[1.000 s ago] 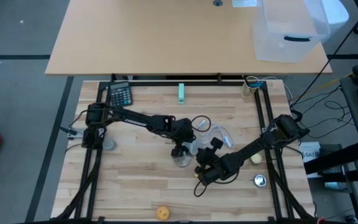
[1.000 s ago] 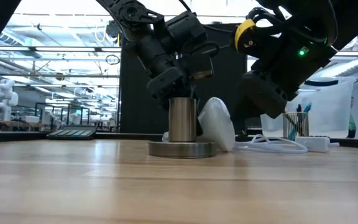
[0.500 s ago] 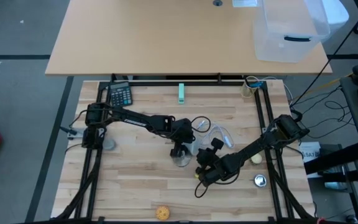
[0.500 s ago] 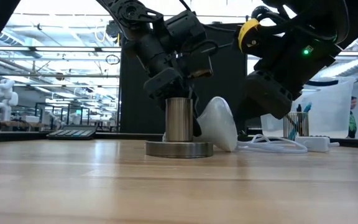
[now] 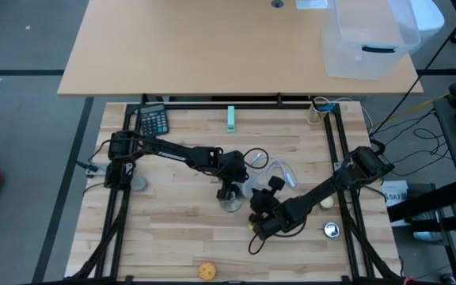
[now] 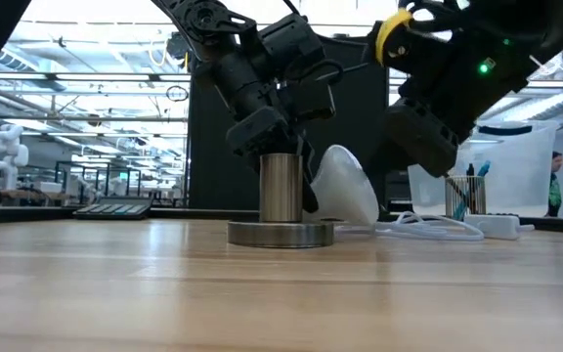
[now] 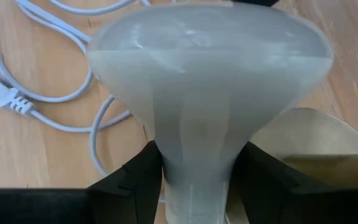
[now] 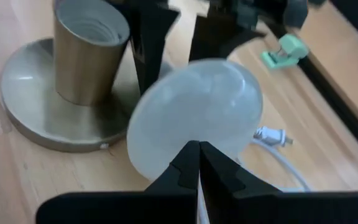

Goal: Screw lightbulb
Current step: Prepare the lamp

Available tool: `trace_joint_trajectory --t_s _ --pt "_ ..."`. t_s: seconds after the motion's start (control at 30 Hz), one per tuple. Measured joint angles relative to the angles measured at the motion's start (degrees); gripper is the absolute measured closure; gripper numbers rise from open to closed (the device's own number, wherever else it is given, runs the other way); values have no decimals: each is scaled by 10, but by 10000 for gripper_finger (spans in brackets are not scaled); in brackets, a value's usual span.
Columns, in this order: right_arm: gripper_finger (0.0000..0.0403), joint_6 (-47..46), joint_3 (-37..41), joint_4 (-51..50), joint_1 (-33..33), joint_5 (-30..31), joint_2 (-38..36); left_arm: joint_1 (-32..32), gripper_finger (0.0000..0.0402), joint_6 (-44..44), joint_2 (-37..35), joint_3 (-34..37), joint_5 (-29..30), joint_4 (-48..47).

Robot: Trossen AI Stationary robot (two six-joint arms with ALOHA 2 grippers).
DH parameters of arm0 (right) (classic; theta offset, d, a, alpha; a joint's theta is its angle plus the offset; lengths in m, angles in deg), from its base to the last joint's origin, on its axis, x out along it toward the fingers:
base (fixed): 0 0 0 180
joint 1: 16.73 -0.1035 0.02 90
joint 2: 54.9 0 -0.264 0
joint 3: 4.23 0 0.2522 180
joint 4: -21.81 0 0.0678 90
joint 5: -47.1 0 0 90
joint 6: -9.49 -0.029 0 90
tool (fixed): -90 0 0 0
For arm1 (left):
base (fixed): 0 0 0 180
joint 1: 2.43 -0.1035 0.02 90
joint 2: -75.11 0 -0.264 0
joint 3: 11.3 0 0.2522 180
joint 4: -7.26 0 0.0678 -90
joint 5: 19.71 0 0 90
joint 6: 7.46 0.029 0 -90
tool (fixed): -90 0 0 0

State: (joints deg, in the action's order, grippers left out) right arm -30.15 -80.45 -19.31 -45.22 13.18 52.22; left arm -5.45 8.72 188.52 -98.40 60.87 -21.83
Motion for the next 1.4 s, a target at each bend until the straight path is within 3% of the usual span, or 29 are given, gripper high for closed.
trace_joint_trajectory --t_s 0.5,0.87,1.4 --pt "403 42 -13 -1 0 34 -6 12 223 14 3 -49 50 -41" --pt "403 65 -13 -10 -1 33 -49 21 227 7 1 -53 49 -20" --pt "403 58 -13 -21 -1 19 -52 21 312 9 -1 -53 44 -13"
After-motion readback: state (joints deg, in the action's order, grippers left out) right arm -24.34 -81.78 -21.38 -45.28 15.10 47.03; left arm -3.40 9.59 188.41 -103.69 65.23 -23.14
